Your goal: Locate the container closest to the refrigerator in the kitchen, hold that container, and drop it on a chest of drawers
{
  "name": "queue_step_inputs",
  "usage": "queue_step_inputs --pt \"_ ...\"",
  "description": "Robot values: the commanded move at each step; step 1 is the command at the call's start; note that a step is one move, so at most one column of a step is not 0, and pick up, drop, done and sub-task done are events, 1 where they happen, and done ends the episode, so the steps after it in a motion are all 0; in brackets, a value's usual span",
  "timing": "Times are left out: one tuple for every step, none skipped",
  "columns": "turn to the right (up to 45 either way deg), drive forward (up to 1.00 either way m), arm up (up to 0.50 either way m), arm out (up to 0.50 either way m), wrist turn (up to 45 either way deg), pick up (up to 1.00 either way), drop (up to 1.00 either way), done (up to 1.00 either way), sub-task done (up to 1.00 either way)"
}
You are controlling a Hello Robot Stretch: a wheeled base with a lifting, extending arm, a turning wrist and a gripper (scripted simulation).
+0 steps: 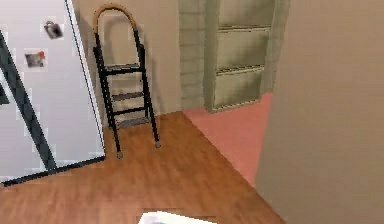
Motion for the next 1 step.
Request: queue_step_inputs --pt "0.0 1.0 0.0 0.0 0.0 0.0 0.0 0.0 0.0"
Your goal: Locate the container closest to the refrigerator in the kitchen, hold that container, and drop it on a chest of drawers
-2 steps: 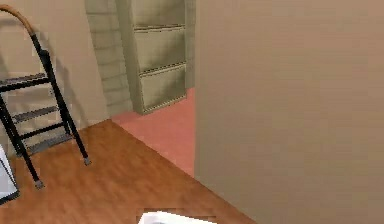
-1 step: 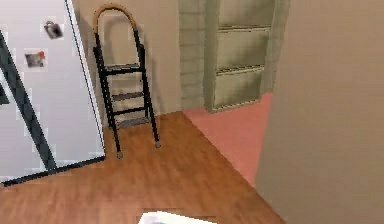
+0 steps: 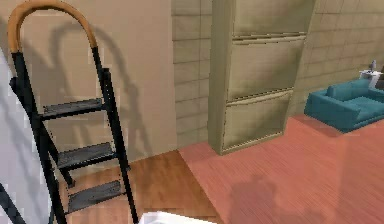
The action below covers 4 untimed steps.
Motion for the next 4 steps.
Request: queue_step_inputs --pt "-3.0 0.0 0.0 0.0 0.0 0.0 0.0 0.0 0.0" --pt "0.0 0.15 0.0 0.0 0.0 0.0 0.0 0.0 0.0" --pt "18.0 0.0 0.0 0.0 0.0 0.0 0.0 0.0 0.0" --pt "0.0 0.45 0.0 0.0 0.0 0.0 0.0 0.0 0.0"
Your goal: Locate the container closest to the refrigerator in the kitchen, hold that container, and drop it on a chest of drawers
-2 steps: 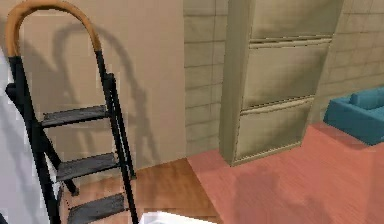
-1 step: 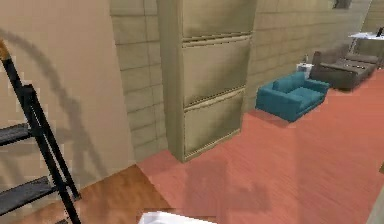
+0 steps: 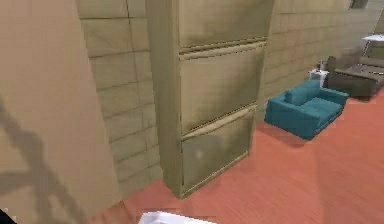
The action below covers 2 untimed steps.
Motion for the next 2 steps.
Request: queue_step_inputs --pt "45.0 0.0 0.0 0.0 0.0 0.0 0.0 0.0 0.0" --pt "3.0 0.0 0.0 0.0 0.0 0.0 0.0 0.0 0.0"
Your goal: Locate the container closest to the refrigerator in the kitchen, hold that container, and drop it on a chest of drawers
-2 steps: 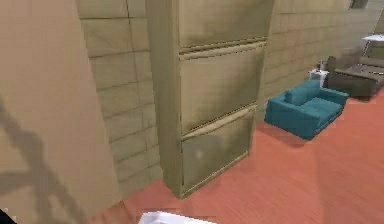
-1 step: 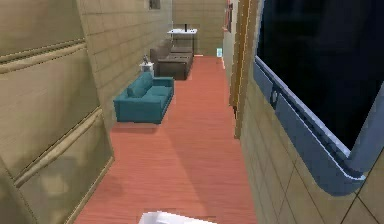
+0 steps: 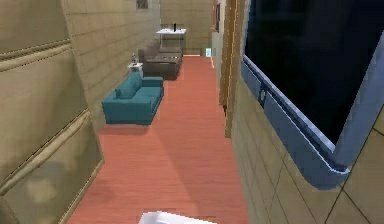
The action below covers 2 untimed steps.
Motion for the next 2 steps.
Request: queue_step_inputs --pt "0.0 1.0 0.0 0.0 0.0 0.0 0.0 0.0 0.0" --pt "3.0 0.0 0.0 0.0 0.0 0.0 0.0 0.0 0.0"
